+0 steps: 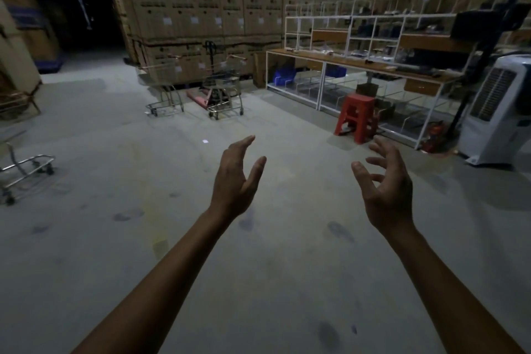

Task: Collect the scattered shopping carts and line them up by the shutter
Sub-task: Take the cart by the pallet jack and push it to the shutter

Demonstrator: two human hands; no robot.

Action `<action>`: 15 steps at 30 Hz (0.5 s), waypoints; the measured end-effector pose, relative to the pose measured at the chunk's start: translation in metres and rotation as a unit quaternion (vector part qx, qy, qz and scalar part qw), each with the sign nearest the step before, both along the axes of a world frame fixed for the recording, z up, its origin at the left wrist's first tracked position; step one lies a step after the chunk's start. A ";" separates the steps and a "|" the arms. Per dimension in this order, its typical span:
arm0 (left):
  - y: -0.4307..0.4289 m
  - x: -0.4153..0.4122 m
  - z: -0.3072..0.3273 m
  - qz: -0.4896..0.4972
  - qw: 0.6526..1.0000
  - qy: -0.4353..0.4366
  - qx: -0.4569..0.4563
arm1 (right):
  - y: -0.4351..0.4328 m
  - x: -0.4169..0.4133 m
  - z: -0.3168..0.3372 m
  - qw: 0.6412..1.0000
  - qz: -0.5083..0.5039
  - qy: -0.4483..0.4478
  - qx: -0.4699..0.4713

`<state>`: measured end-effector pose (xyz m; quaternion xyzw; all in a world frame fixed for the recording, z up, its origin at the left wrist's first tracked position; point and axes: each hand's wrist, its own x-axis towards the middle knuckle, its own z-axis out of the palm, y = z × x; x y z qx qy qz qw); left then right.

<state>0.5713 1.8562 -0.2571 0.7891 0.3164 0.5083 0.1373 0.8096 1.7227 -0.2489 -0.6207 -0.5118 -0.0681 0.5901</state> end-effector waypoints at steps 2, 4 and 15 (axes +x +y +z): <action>0.044 0.018 -0.003 0.009 1.000 0.004 -0.001 | 0.047 0.023 -0.006 1.000 0.010 0.004 0.001; 0.091 0.040 -0.008 0.023 1.000 0.009 -0.002 | 0.096 0.049 -0.015 1.000 0.019 0.006 0.003; 0.363 0.211 0.012 0.046 0.999 0.015 0.005 | 0.391 0.224 0.011 0.998 0.061 0.012 0.032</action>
